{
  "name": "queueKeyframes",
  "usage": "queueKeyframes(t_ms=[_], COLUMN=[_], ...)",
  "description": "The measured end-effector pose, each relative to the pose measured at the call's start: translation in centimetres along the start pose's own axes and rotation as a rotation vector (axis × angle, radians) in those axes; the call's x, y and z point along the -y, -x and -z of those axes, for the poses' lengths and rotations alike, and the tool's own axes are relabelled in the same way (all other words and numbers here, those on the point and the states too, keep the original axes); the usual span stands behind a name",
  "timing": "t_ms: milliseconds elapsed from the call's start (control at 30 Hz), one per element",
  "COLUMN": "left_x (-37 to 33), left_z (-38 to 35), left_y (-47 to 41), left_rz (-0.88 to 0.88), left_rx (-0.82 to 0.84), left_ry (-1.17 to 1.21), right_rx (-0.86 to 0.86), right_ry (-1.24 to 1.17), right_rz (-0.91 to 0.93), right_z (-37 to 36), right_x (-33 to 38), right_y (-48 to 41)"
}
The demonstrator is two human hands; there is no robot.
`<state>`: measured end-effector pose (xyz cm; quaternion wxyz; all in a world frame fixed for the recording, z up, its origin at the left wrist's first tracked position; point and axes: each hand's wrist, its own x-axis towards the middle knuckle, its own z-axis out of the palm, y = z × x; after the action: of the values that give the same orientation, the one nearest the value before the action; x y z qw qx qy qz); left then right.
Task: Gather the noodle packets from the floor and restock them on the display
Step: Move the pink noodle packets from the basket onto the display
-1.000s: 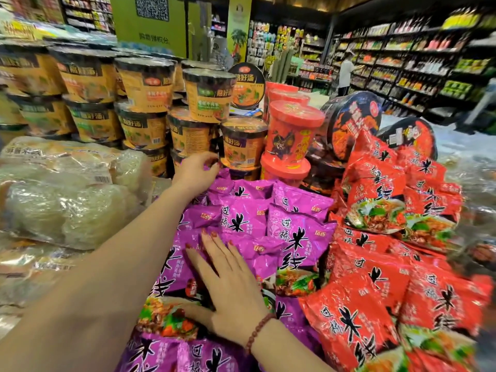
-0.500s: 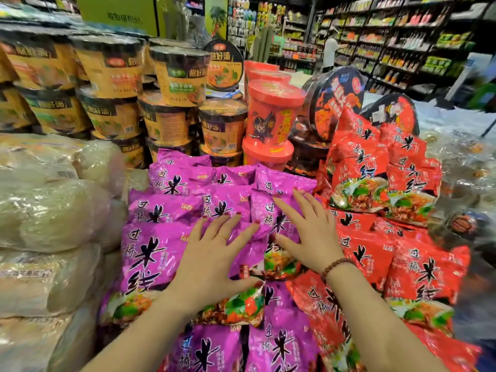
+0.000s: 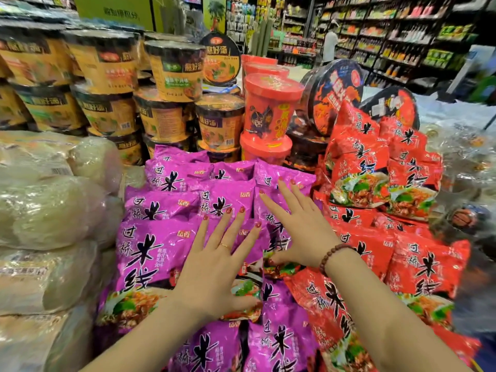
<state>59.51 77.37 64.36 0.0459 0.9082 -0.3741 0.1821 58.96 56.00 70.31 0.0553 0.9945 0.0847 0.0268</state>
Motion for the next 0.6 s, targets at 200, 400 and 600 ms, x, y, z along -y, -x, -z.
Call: queueKeyframes(t_ms=[200, 400, 600], left_x=[1.1, 1.0, 0.2], left_z=[-2.1, -1.9, -0.6], left_y=[-0.4, -0.9, -0.9], left_rz=[-0.019, -0.023, 0.012], left_rx=[0.063, 0.078, -0.062], left_ry=[0.006, -0.003, 0.269], right_rx=[0.118, 0.026, -0.453], right_ry=[0.010, 0.000, -0.245], right_rz=[-0.003, 0.022, 0.038], right_z=[-1.4, -1.6, -0.8], right_x=[-0.9, -1.4, -2.5], right_y=[-3.0, -2.5, 2.7])
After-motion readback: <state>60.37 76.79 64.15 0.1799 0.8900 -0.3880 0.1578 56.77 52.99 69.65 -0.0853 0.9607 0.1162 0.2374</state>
